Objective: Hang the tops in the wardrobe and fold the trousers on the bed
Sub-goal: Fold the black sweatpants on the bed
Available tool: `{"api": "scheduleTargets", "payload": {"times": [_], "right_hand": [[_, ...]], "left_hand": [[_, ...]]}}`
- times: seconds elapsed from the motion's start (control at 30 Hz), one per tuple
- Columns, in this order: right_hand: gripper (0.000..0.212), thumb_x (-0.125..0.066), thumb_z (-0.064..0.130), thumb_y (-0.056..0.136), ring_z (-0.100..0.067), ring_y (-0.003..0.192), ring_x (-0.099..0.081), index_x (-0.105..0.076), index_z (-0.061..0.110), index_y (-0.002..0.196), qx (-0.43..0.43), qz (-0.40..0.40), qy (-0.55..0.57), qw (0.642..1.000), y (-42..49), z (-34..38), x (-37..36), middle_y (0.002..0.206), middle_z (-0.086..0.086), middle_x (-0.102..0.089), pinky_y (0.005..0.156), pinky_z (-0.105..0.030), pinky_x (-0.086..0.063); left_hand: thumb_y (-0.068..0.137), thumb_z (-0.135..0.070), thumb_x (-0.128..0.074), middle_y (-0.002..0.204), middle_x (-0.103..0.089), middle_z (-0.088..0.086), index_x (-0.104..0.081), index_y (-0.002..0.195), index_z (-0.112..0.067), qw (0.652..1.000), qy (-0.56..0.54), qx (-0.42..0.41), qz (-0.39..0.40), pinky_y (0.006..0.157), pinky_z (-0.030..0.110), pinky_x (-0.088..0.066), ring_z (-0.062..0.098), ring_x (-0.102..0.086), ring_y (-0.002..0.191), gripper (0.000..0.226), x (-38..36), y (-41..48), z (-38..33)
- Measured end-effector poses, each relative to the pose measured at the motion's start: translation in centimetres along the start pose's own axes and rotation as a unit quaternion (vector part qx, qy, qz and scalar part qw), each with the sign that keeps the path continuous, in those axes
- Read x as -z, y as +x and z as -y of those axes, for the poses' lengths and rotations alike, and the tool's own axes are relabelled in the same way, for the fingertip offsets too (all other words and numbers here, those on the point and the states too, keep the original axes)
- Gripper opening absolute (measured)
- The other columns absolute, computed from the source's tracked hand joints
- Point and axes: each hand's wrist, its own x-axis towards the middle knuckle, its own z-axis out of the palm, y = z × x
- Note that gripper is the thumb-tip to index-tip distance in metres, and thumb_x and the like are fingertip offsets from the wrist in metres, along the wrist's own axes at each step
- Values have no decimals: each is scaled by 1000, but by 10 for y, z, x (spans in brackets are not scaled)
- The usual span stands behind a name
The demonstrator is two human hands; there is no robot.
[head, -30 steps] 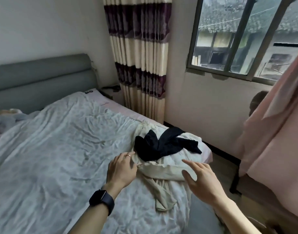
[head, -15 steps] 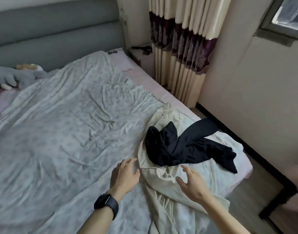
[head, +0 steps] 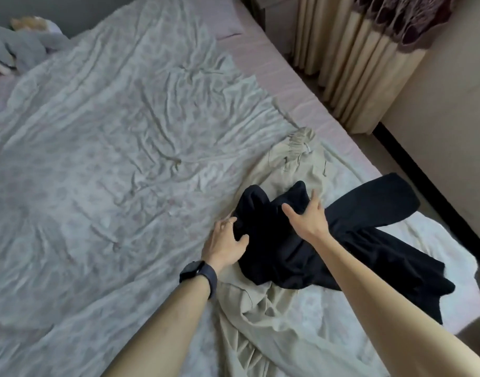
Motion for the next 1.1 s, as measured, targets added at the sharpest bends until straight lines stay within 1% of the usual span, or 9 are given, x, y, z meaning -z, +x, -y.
{"api": "scheduleTargets", "payload": {"times": [0.13,0.27,0.4,0.5,0.63,0.73,0.83,0.93,1.1], "right_hand": [[59,-64,50,91,-22,94,-64,-47,18,138,1,6,9,1000,27,-5,3,105,0,-67,81,-34,-49],[5,-60,26,93,-15,62,-51,-61,31,94,57,28,29,998,-21,-56,15,63,5,-56,60,-27,-41],[12,-57,16,92,-12,61,-50,-58,28,92,16,58,63,996,-68,-119,22,67,10,-57,67,-33,-48],[35,-57,8,92,-10,69,-68,-59,43,95,-49,48,94,993,-100,-145,29,89,13,-68,66,-25,-50],[36,-67,10,91,-15,80,-74,-58,39,110,-118,81,170,975,-134,-147,35,112,4,-67,82,-43,-55],[35,-78,38,87,-19,86,-74,-60,33,116,-122,102,240,957,-144,-114,45,110,7,-69,82,-38,-56],[29,-65,50,93,-23,80,-74,-66,25,108,-97,43,195,975,-151,-81,45,94,1,-74,76,-40,-58],[24,-59,43,98,-16,73,-71,-67,22,106,-42,-6,123,991,-161,-60,42,86,5,-72,67,-34,-58],[15,-61,41,98,-2,77,-64,-64,27,104,74,-58,18,995,-223,-23,54,84,14,-68,61,-17,-44]], "left_hand": [[94,-53,-57,160,-25,3,-19,158,-32,997,-62,5,-36,116,43,-34,26,-31,146,78,5,60,-14],[96,-44,-62,161,-30,-1,-20,159,-24,986,-169,4,-10,114,33,-31,23,-32,147,78,2,95,-44],[91,-31,-64,117,-67,0,-61,118,-23,998,-67,13,-2,92,35,-50,27,-61,111,28,-16,99,-57],[89,-18,-54,83,-63,-4,-61,91,-14,996,-82,-4,16,79,34,-46,19,-56,93,9,-26,68,-56],[85,-29,-54,100,-70,-8,-64,99,-33,991,-120,-12,65,89,39,-54,16,-64,95,18,-16,8,-46],[88,-13,-56,105,-69,-8,-62,101,-30,988,-144,-19,59,87,31,-53,8,-62,95,22,2,-32,-42],[91,-7,-56,100,-67,-8,-60,100,-26,980,-197,5,40,73,24,-46,10,-60,93,21,24,-71,-37],[92,-27,-62,109,-67,-5,-59,102,-30,972,-234,6,26,78,32,-49,14,-63,99,11,38,-96,-25],[84,-38,-74,121,-64,-9,-54,124,-27,967,-249,-48,9,99,38,-52,15,-63,112,45,66,-154,-3]]}}
